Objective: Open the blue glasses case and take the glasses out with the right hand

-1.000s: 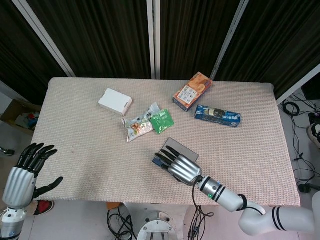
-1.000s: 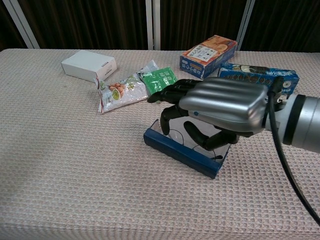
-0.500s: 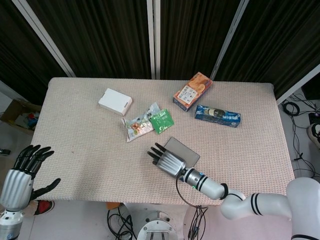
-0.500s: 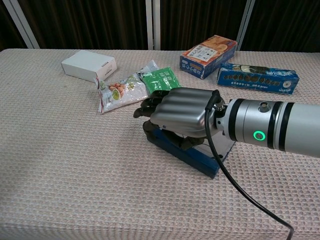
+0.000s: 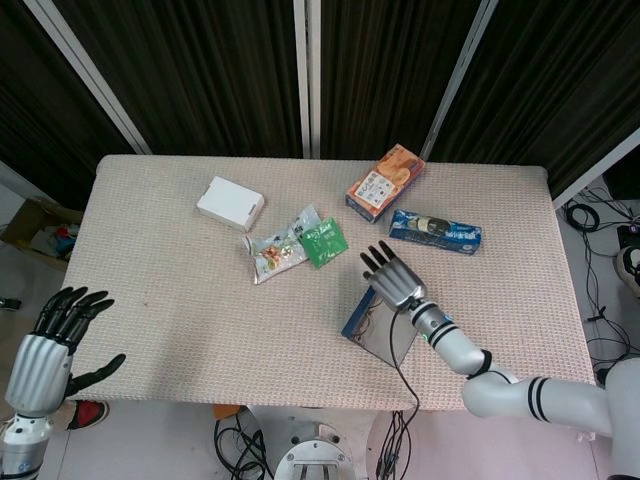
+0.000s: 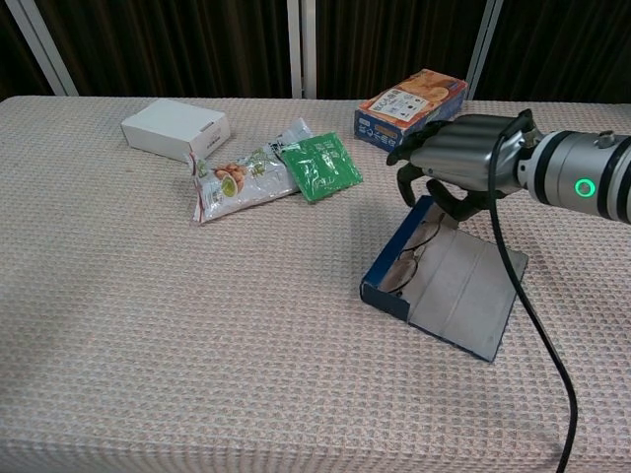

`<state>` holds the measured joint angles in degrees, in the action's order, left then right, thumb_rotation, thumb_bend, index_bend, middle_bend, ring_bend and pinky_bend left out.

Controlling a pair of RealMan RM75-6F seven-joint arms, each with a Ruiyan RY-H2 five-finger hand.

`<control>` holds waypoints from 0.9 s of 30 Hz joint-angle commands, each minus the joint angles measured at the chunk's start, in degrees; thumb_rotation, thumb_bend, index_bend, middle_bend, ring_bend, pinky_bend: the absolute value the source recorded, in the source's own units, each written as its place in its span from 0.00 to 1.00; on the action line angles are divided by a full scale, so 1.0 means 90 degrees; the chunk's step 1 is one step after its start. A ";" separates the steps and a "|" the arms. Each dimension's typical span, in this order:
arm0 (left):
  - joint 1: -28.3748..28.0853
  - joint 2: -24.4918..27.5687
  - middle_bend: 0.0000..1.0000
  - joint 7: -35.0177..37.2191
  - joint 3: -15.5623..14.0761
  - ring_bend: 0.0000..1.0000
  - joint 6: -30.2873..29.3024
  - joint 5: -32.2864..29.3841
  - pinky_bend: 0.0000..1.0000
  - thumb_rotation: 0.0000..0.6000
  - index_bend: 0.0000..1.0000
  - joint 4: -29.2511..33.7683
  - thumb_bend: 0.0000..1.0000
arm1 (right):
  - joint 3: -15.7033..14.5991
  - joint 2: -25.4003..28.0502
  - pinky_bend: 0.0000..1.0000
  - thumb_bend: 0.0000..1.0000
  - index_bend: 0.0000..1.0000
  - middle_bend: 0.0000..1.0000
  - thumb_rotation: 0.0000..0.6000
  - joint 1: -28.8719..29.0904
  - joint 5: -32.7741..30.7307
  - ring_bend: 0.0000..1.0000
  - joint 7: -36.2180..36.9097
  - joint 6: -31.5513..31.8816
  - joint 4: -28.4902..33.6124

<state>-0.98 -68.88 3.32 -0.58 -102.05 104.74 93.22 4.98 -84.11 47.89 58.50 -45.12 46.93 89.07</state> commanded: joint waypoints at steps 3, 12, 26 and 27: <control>-0.0041 -0.0009 0.20 0.0016 0.0011 0.12 0.0071 -0.0022 0.13 1.00 0.22 -0.0011 0.06 | -0.0161 0.0658 0.00 0.76 0.37 0.11 1.00 -0.0308 -0.0149 0.00 0.0643 0.0088 0.0568; -0.0109 -0.0005 0.20 -0.0125 0.0029 0.12 0.0161 0.0016 0.13 1.00 0.22 0.0121 0.06 | 0.0048 0.0287 0.00 0.29 0.34 0.11 1.00 -0.0272 0.0356 0.00 0.1778 0.0002 0.0239; -0.0026 0.0027 0.20 -0.0138 0.0003 0.12 0.0089 -0.0037 0.13 1.00 0.22 0.0146 0.06 | -0.0114 -0.0029 0.00 0.37 0.34 0.12 1.00 -0.0174 0.0680 0.00 0.2130 -0.0130 -0.0128; -0.0026 0.0029 0.20 -0.0136 0.0003 0.12 0.0090 -0.0037 0.13 1.00 0.22 0.0144 0.06 | -0.0125 -0.0028 0.00 0.37 0.34 0.12 1.00 -0.0176 0.0679 0.00 0.2126 -0.0124 -0.0132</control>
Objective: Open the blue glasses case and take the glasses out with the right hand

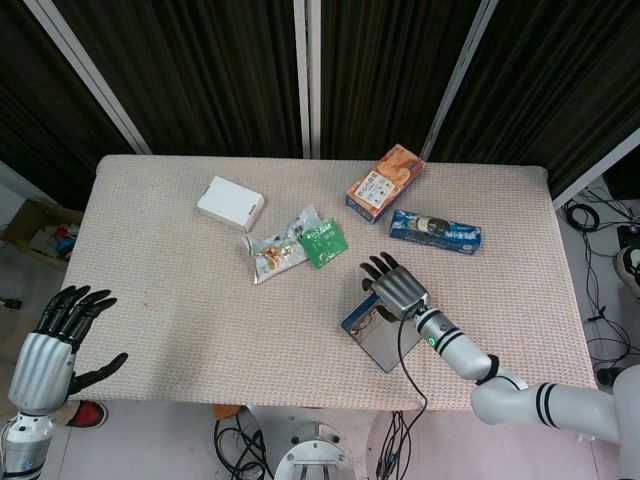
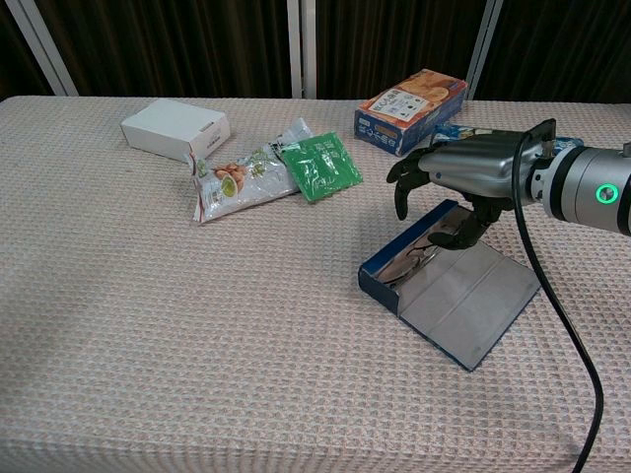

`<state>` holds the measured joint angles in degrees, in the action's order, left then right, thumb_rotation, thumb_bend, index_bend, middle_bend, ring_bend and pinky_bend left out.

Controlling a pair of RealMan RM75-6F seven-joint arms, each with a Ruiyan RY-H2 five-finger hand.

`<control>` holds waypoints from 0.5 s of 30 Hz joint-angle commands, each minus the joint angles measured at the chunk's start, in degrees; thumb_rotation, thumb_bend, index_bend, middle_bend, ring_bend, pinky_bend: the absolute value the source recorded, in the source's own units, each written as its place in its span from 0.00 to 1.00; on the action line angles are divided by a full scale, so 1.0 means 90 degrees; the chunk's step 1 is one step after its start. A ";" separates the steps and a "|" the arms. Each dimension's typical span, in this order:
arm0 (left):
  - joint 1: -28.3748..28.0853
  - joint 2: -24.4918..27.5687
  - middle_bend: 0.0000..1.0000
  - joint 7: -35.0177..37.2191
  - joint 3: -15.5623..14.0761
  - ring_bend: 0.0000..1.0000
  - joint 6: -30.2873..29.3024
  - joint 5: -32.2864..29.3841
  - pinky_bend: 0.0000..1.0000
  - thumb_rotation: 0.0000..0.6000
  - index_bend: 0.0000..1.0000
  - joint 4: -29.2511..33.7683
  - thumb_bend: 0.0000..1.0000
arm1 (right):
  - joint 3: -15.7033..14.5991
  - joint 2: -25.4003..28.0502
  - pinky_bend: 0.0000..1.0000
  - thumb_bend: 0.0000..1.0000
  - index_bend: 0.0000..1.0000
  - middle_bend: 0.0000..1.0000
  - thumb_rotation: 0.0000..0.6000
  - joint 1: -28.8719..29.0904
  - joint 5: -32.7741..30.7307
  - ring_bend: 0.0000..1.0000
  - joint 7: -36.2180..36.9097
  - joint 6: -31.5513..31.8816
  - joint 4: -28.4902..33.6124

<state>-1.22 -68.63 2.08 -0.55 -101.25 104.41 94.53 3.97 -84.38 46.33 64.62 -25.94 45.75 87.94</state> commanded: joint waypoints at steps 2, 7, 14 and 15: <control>0.0000 0.0007 0.20 0.0002 0.0002 0.12 -0.0002 0.0001 0.13 1.00 0.22 -0.0006 0.06 | -0.0026 0.0001 0.00 0.38 0.34 0.12 1.00 0.0002 -0.0013 0.00 -0.0015 0.0012 -0.0021; 0.0012 0.0009 0.20 -0.0007 0.0002 0.12 -0.0020 0.0008 0.13 1.00 0.22 -0.0005 0.06 | -0.0033 -0.0035 0.00 0.43 0.34 0.13 1.00 0.0040 -0.0052 0.00 -0.0039 -0.0002 -0.0079; 0.0048 0.0004 0.20 0.0031 -0.0014 0.12 -0.0051 -0.0014 0.13 1.00 0.22 -0.0041 0.06 | -0.0090 -0.0090 0.00 0.42 0.35 0.14 1.00 0.0078 -0.0067 0.00 -0.0113 -0.0015 -0.0124; 0.0052 0.0002 0.20 0.0039 -0.0017 0.12 -0.0053 -0.0016 0.13 1.00 0.22 -0.0049 0.06 | -0.0109 -0.0100 0.00 0.41 0.35 0.14 1.00 0.0078 -0.0062 0.00 -0.0129 -0.0011 -0.0129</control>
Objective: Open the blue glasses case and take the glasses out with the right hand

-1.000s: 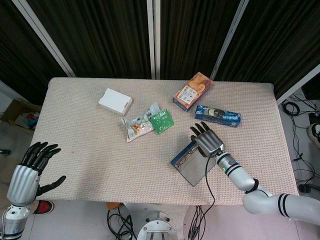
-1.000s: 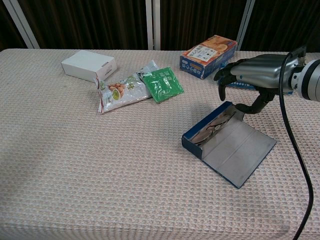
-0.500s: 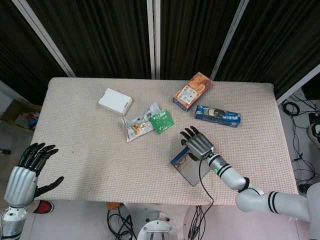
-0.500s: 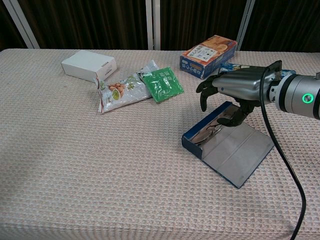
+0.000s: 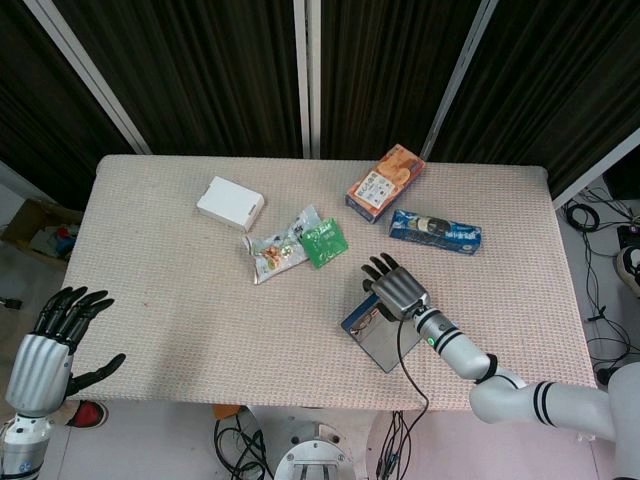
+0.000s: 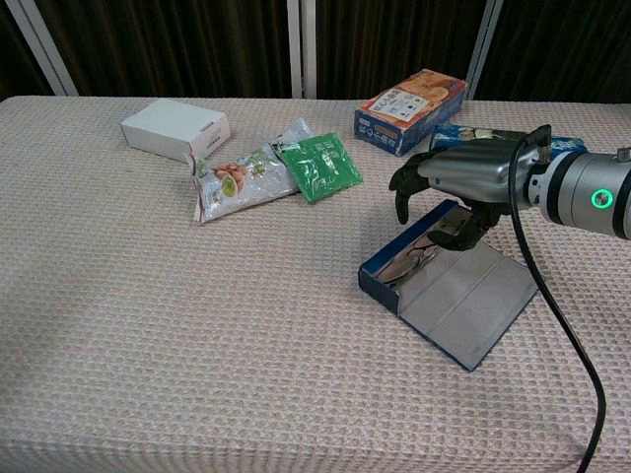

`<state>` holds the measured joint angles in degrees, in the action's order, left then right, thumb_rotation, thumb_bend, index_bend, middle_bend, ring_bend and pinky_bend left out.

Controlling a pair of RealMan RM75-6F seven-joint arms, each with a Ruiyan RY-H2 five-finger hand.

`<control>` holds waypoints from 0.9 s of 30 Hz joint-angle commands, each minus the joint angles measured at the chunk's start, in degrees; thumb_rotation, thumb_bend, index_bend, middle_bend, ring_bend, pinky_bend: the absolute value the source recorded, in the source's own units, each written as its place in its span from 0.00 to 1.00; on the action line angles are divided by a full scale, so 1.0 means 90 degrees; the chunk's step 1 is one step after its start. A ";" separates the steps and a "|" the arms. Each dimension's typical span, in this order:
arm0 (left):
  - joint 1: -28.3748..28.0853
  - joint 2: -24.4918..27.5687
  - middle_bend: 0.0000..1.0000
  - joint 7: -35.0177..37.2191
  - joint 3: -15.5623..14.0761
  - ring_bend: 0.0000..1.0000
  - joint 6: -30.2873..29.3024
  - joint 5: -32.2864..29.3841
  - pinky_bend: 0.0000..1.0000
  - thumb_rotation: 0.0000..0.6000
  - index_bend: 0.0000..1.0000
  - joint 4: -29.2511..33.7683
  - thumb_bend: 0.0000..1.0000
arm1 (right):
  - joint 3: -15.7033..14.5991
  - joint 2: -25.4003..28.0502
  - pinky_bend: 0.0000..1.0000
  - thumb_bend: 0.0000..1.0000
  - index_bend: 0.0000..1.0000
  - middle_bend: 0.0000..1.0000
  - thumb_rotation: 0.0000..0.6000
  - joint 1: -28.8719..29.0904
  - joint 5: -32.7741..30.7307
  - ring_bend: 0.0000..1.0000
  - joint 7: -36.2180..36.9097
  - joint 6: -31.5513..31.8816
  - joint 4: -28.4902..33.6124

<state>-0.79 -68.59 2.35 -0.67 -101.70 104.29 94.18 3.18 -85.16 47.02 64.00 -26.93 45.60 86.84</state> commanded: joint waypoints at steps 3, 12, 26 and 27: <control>0.0010 -0.0010 0.20 0.0028 -0.0007 0.12 -0.0004 -0.0009 0.13 1.00 0.22 -0.0027 0.06 | -0.0046 -0.0039 0.00 0.39 0.35 0.14 1.00 -0.0003 0.0017 0.00 -0.0042 0.0032 -0.0026; 0.0030 -0.0009 0.20 0.0051 -0.0005 0.12 -0.0036 -0.0009 0.13 1.00 0.22 -0.0056 0.06 | -0.0028 -0.0051 0.00 0.43 0.39 0.16 1.00 0.0024 -0.0006 0.00 -0.0080 0.0082 -0.0031; 0.0036 -0.0007 0.20 0.0057 0.0000 0.12 -0.0026 -0.0025 0.13 1.00 0.21 -0.0072 0.06 | -0.0040 -0.0147 0.00 0.45 0.47 0.20 1.00 0.0044 -0.0024 0.00 -0.0128 0.0137 -0.0138; 0.0036 -0.0008 0.20 0.0059 -0.0001 0.12 -0.0026 -0.0022 0.13 1.00 0.21 -0.0074 0.06 | -0.0040 -0.0150 0.00 0.45 0.48 0.20 1.00 0.0045 -0.0020 0.00 -0.0135 0.0145 -0.0141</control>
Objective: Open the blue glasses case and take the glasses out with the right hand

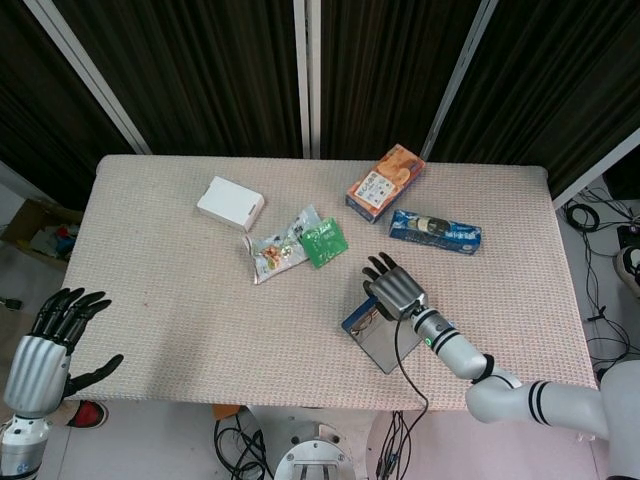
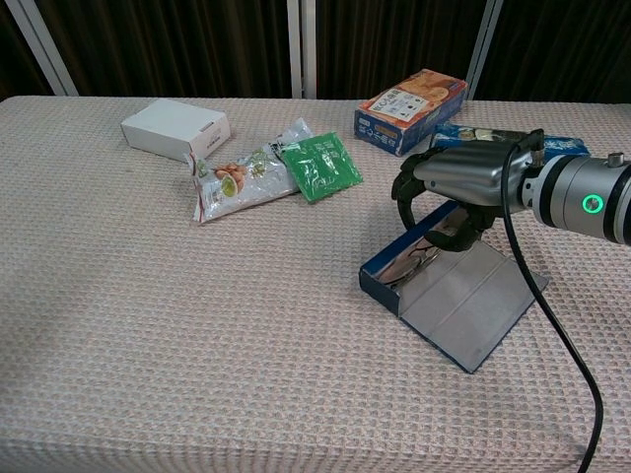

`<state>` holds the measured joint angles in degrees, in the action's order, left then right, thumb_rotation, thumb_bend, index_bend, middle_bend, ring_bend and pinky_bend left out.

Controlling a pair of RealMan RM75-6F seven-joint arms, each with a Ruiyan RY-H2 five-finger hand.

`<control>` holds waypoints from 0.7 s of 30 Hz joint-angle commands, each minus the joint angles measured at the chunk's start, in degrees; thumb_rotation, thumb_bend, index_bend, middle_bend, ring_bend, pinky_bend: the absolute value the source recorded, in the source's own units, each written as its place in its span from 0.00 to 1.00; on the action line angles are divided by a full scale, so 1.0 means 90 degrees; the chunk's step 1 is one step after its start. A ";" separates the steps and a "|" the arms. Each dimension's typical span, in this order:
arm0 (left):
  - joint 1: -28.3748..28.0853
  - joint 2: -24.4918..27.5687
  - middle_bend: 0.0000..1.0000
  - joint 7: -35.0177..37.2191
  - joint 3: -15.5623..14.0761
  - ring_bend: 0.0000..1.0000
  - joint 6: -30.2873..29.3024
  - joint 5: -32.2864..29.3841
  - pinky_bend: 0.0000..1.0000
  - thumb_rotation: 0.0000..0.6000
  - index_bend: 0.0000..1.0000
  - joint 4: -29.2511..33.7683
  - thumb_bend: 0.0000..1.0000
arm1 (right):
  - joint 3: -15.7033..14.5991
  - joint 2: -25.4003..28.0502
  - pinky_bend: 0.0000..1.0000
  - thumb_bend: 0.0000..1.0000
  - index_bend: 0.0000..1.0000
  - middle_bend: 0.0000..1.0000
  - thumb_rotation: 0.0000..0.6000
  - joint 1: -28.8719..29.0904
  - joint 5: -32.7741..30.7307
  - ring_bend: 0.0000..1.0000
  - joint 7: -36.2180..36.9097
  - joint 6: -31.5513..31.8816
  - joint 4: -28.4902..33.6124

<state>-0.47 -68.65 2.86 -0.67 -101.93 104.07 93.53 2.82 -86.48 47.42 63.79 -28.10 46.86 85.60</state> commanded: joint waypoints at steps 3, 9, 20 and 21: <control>-0.0001 -0.0008 0.20 -0.0001 -0.0001 0.12 0.0007 0.0002 0.13 1.00 0.21 -0.0006 0.06 | 0.0009 -0.0019 0.00 0.45 0.49 0.21 1.00 -0.0001 0.0017 0.00 -0.0011 0.0039 -0.0005; -0.0012 -0.0028 0.20 0.0021 0.0006 0.12 0.0008 0.0014 0.13 1.00 0.20 -0.0026 0.06 | 0.0163 -0.0173 0.00 0.46 0.52 0.22 1.00 -0.0106 0.0100 0.00 0.0003 0.0483 -0.0162; -0.0086 -0.0106 0.20 0.0114 0.0024 0.12 0.0088 0.0003 0.13 1.00 0.20 -0.0120 0.06 | 0.0662 -0.1846 0.00 0.46 0.54 0.22 1.00 -0.0244 0.0877 0.00 0.0076 0.2159 -0.2032; -0.0084 -0.0107 0.20 0.0130 0.0025 0.12 0.0084 -0.0009 0.13 1.00 0.20 -0.0133 0.06 | 0.0683 -0.1998 0.00 0.46 0.54 0.22 1.00 -0.0238 0.0960 0.00 0.0123 0.2259 -0.2248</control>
<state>-1.24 -69.61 3.99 -0.46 -101.15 104.04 92.38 7.60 -99.97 45.42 69.69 -27.97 63.50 70.65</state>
